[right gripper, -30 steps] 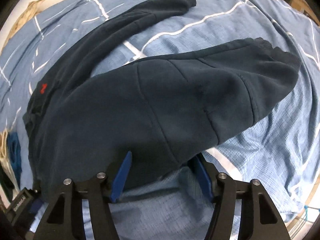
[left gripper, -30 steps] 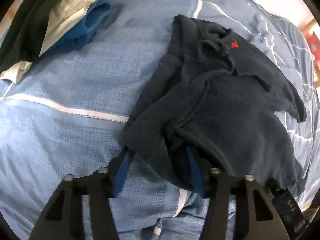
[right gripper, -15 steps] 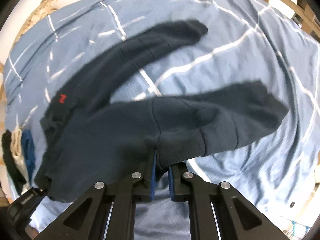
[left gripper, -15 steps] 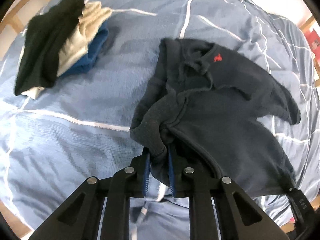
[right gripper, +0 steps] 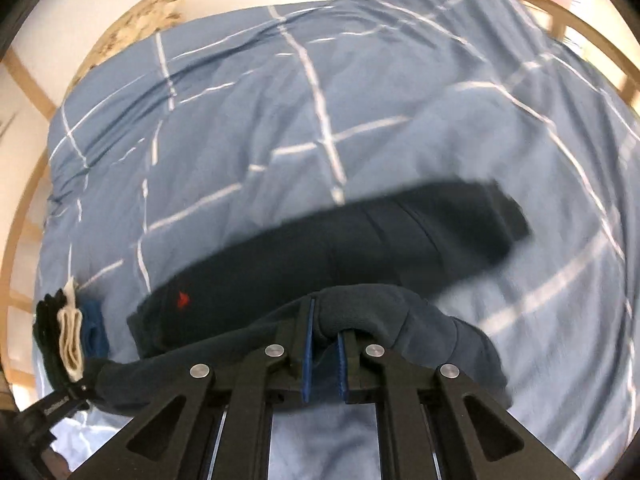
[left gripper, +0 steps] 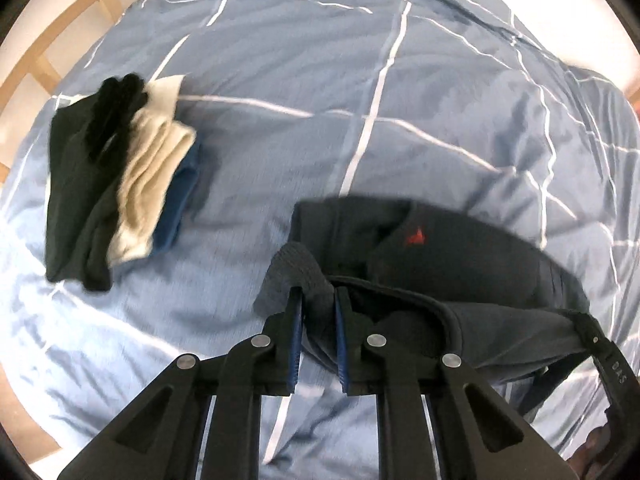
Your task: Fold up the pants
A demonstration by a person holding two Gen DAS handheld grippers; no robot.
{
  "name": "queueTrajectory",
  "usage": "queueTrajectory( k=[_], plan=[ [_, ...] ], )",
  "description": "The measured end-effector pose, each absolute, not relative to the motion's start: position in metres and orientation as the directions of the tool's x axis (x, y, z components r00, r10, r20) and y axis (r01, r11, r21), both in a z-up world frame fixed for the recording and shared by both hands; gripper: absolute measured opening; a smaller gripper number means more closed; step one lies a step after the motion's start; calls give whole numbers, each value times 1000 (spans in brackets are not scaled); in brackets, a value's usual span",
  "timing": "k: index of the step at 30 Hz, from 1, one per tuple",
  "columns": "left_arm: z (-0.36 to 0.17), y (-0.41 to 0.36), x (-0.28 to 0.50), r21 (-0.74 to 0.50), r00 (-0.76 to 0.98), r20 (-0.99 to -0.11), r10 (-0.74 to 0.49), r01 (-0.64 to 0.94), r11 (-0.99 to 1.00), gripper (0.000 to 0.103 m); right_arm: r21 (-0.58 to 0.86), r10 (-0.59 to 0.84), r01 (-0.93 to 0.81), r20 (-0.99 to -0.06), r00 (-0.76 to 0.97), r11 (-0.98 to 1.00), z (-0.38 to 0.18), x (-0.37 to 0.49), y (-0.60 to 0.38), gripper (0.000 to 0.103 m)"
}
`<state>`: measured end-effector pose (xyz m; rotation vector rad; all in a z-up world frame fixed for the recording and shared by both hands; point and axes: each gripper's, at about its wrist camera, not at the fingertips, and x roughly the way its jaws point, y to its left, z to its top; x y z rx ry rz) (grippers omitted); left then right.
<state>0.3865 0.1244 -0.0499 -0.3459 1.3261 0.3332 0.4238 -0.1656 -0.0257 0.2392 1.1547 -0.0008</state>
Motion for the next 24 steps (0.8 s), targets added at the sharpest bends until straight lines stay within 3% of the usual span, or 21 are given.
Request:
queueTrajectory(
  k=[11, 14, 15, 17, 20, 24],
  plan=[
    [-102, 134, 455, -42, 157, -987, 17, -361, 932, 17, 97, 72, 64, -944, 322, 993, -91, 500, -145, 10],
    [-101, 135, 463, -41, 165, -986, 13, -322, 946, 26, 60, 41, 51, -948, 315, 997, -99, 507, -138, 10],
    [-97, 135, 465, -34, 173, -985, 20, -304, 952, 41, 46, 29, 52, -955, 295, 998, -103, 510, -136, 10],
    [-87, 134, 467, -4, 198, -979, 53, -274, 962, 63, 44, 27, 58, -963, 268, 997, -105, 515, -137, 16],
    [-67, 128, 465, -4, 222, -974, 43, -205, 979, 64, 65, 49, 57, -969, 241, 996, -97, 514, -137, 33],
    [-42, 113, 450, 21, 277, -960, 48, -101, 995, 64, 102, 85, 52, -961, 265, 993, -64, 494, -135, 46]
  ],
)
